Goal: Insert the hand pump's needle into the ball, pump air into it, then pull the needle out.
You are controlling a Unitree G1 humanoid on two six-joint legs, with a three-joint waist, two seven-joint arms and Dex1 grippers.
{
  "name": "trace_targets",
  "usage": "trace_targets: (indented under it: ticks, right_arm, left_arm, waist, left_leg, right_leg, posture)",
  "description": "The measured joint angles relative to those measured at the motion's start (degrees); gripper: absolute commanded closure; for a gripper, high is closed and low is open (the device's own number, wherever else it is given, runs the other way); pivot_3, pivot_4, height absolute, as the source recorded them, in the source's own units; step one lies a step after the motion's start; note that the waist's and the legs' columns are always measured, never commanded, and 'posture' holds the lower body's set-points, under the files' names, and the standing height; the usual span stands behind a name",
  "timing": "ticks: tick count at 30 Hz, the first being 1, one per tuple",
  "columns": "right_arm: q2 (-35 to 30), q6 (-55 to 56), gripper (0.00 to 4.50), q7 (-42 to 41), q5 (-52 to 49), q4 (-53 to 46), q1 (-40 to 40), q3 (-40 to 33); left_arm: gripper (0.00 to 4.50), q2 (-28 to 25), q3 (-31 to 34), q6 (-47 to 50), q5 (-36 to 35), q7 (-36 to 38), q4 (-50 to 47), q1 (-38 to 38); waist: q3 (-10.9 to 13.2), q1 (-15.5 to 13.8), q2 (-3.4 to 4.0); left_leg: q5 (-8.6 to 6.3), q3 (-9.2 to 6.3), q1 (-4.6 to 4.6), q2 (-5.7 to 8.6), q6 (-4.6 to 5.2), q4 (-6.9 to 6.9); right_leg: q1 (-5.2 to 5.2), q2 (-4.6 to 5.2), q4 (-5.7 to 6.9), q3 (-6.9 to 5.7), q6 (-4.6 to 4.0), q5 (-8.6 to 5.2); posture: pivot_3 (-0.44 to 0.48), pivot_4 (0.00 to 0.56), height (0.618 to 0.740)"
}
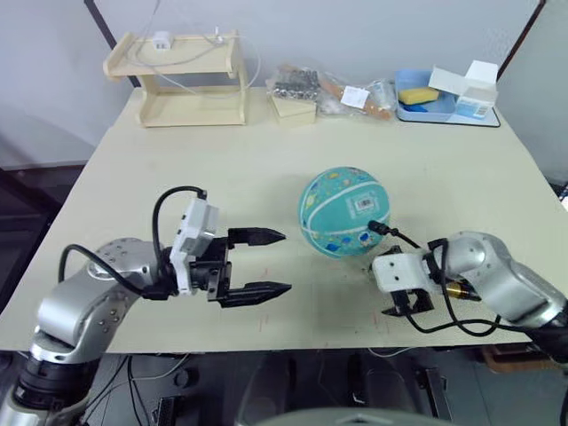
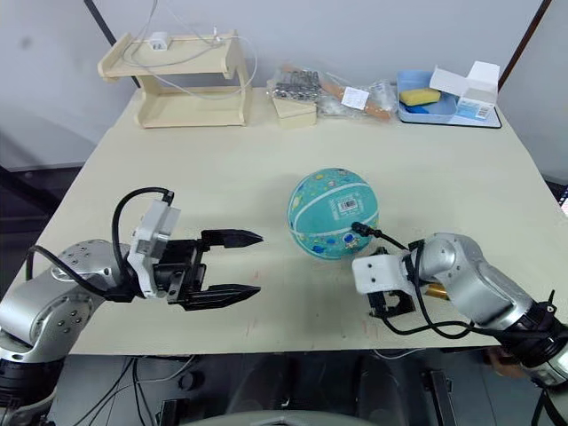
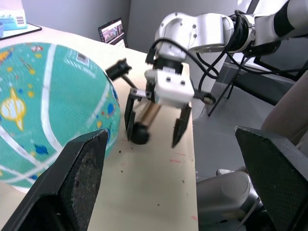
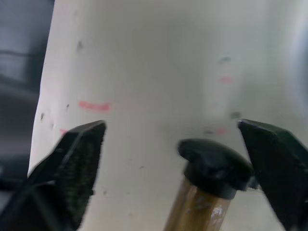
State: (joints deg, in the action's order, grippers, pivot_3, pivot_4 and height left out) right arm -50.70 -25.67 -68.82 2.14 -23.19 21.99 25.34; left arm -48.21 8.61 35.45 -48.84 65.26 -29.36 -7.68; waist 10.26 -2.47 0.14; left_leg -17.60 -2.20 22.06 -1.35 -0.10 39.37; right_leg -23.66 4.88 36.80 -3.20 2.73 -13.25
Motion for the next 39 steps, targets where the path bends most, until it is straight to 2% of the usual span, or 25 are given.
trace_targets:
  ticks: [6,8,9,11,14,16,19,20,24,27,31,39]
  right_arm:
    - [1.21,-8.13,0.03,4.17,-12.89,-16.29,-11.03,-14.94]
    - [1.27,-9.48,0.03,4.86,-14.67,-18.42,-12.20,-17.24]
    - [2.52,-12.97,0.03,7.12,-19.22,-23.03,-15.25,-23.19]
    - [3.08,-14.45,0.03,8.24,-21.34,-25.15,-16.04,-25.52]
    - [5.38,-19.59,0.03,12.46,-28.61,-31.79,-19.78,-34.66]
    - [5.48,-21.10,0.03,14.36,-32.15,-34.43,-21.55,-39.17]
    - [5.05,-20.85,0.03,19.13,-43.18,-34.91,-30.04,-54.28]
    - [4.96,-20.72,0.03,19.37,-43.86,-34.91,-30.81,-55.68]
    - [2.93,-18.66,0.03,20.89,-54.46,-34.94,-43.88,-76.25]
    - [3.01,-17.04,0.03,20.80,-59.93,-35.60,-51.20,-88.56]
    - [3.23,-14.85,0.03,20.48,-64.02,-36.17,-57.74,-95.49]
    - [2.29,-10.27,0.03,24.04,-67.95,-36.50,-62.17,-96.69]
  left_arm:
    - [0.00,-1.46,1.35,1.77,-1.91,-0.38,0.95,-5.00]
    - [0.00,-1.49,1.14,1.72,-1.81,-0.18,1.66,-5.48]
    - [0.00,-0.12,-1.11,0.58,0.40,0.66,5.30,-8.13]
    - [0.00,0.87,-2.85,-0.17,1.96,0.86,7.52,-9.35]
    - [0.00,6.81,-9.60,-5.61,9.22,2.40,17.11,-15.12]
    - [0.00,9.08,-13.30,-8.16,12.81,3.09,21.67,-16.36]
    - [0.00,13.20,-16.11,-15.09,18.01,5.56,30.17,-19.88]
    - [0.00,13.34,-16.07,-15.51,18.24,5.82,30.61,-19.90]
    - [0.00,14.52,-15.85,-20.50,19.68,8.77,34.51,-20.46]
    - [0.00,15.95,-15.55,-21.66,20.01,9.37,35.69,-22.59]
    - [0.00,17.55,-14.83,-21.14,19.99,8.75,37.10,-26.54]
    - [0.00,21.41,-15.29,-21.06,23.78,4.12,39.78,-32.92]
  waist:
    - [0.00,-0.03,0.00]
    - [0.00,0.09,0.00]
    - [-0.01,-0.15,0.01]
    - [0.00,-0.06,0.01]
    - [-0.02,-0.61,0.00]
    - [-0.01,-0.01,-0.13]
    - [0.00,0.06,-0.14]
    - [0.00,0.08,-0.14]
    - [0.00,-0.15,-0.13]
    - [-0.01,-0.09,-0.15]
    - [-0.01,0.06,-0.22]
    - [0.00,0.18,-0.24]
  left_leg:
    - [0.00,0.01,-0.05,0.04,0.01,0.02]
    - [0.00,0.03,-0.11,0.04,0.02,0.02]
    - [0.00,-0.03,-0.11,0.04,0.05,0.00]
    - [-0.01,-0.04,-0.13,0.04,0.05,0.01]
    - [0.00,-0.04,-0.14,0.07,0.07,0.04]
    - [0.00,0.00,-0.19,0.07,0.07,0.04]
    - [0.00,0.00,-0.15,0.10,0.08,0.03]
    - [0.00,0.01,-0.14,0.10,0.07,0.03]
    - [-0.02,0.01,-0.15,0.09,0.10,0.02]
    - [-0.03,0.04,-0.25,0.09,0.13,0.04]
    - [0.00,0.03,-0.35,0.09,0.18,0.08]
    - [0.06,0.06,-0.45,0.09,0.22,0.09]
  right_leg:
    - [0.05,0.02,0.09,0.05,0.03,-0.02]
    - [0.07,0.01,0.14,0.09,0.03,-0.02]
    - [0.07,0.00,0.19,0.03,0.03,-0.02]
    - [0.07,-0.02,0.23,0.05,0.03,-0.02]
    - [0.09,-0.01,0.30,0.03,0.02,-0.01]
    - [0.09,-0.04,0.30,0.14,0.01,0.00]
    - [0.09,-0.03,0.26,0.20,0.02,-0.01]
    - [0.09,-0.03,0.26,0.21,0.02,-0.01]
    - [0.10,-0.03,0.26,0.21,0.03,-0.01]
    - [0.17,-0.02,0.38,0.24,0.03,0.00]
    - [0.19,-0.03,0.61,0.31,0.04,-0.02]
    - [0.18,-0.05,0.85,0.39,0.04,-0.02]
  posture:
    - [0.000,0.150,0.740]
    - [0.000,0.150,0.740]
    - [0.000,0.150,0.740]
    - [0.000,0.150,0.740]
    - [0.000,0.150,0.740]
    - [0.000,0.150,0.740]
    - [0.000,0.150,0.740]
    - [0.000,0.150,0.740]
    - [0.000,0.150,0.740]
    - [0.000,0.150,0.740]
    - [0.000,0.150,0.740]
    - [0.000,0.150,0.740]
